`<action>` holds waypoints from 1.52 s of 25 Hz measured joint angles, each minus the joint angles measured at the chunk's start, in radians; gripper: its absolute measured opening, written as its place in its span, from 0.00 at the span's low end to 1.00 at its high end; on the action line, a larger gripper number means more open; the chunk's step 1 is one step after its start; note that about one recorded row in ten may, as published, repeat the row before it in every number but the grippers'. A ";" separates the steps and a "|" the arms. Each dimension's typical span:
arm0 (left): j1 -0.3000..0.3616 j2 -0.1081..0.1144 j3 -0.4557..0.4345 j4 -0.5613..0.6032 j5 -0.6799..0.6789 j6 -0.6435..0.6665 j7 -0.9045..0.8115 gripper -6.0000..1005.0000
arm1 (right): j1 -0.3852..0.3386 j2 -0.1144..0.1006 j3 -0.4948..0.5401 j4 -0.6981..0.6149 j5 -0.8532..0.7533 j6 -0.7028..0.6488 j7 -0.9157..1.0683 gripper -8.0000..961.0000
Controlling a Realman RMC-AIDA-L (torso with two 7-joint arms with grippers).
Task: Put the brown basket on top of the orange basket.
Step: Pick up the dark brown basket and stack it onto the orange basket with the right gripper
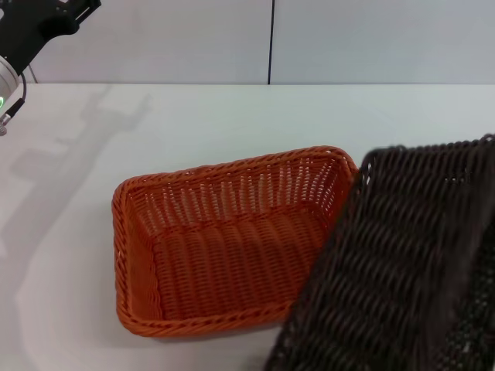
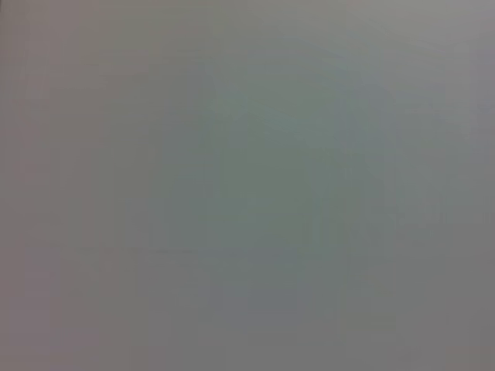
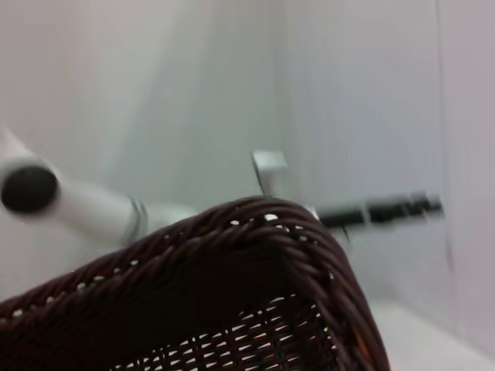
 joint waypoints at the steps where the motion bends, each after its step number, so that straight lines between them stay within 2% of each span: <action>1: -0.002 0.003 0.002 -0.002 0.002 -0.002 0.000 0.86 | -0.004 0.006 0.000 0.014 0.024 -0.014 -0.005 0.16; 2: -0.002 0.003 0.002 -0.002 0.002 -0.002 0.000 0.86 | -0.011 0.023 0.003 0.042 0.057 -0.031 -0.018 0.16; 3: -0.003 0.004 0.002 -0.002 0.005 -0.003 0.000 0.86 | -0.011 0.023 0.003 0.042 0.057 -0.031 -0.018 0.17; 6: -0.004 0.004 0.003 -0.002 0.010 -0.003 0.000 0.86 | -0.016 0.046 0.011 0.084 0.069 -0.035 -0.047 0.17; 7: -0.004 0.004 0.003 -0.002 0.010 -0.003 0.000 0.86 | -0.020 0.059 0.020 0.124 0.080 -0.035 -0.066 0.17; 8: -0.004 0.003 0.005 -0.003 0.011 -0.003 0.004 0.86 | -0.020 0.059 0.020 0.124 0.080 -0.035 -0.066 0.17; 9: -0.004 0.003 0.005 -0.004 0.011 -0.003 0.007 0.86 | -0.025 0.069 0.029 0.146 0.088 -0.035 -0.080 0.17; 11: -0.004 0.002 0.005 -0.005 0.011 -0.003 0.010 0.86 | -0.041 0.096 0.047 0.174 0.101 -0.031 -0.110 0.17; 12: -0.005 0.002 0.006 -0.008 0.012 -0.003 0.011 0.86 | -0.058 0.124 0.061 0.181 0.110 -0.026 -0.135 0.17; 13: -0.006 0.002 0.007 -0.010 0.012 -0.004 0.012 0.86 | -0.058 0.124 0.061 0.181 0.110 -0.026 -0.135 0.17; 17: -0.014 0.003 0.022 -0.015 0.013 -0.013 0.013 0.86 | -0.082 0.160 0.071 0.215 0.117 -0.020 -0.177 0.18; 22: -0.019 0.004 0.028 -0.015 0.013 -0.016 0.013 0.86 | -0.125 0.186 0.121 0.341 0.120 -0.022 -0.288 0.18; 27: -0.030 -0.007 0.032 -0.015 0.014 -0.040 0.039 0.86 | -0.155 0.186 0.150 0.436 0.121 -0.006 -0.387 0.19; 36: -0.039 -0.007 0.035 -0.015 0.014 -0.055 0.037 0.86 | -0.223 0.188 0.217 0.562 0.121 0.029 -0.537 0.19; 38: -0.040 -0.011 0.060 -0.015 0.014 -0.082 0.039 0.86 | -0.239 0.189 0.223 0.588 0.121 0.038 -0.560 0.20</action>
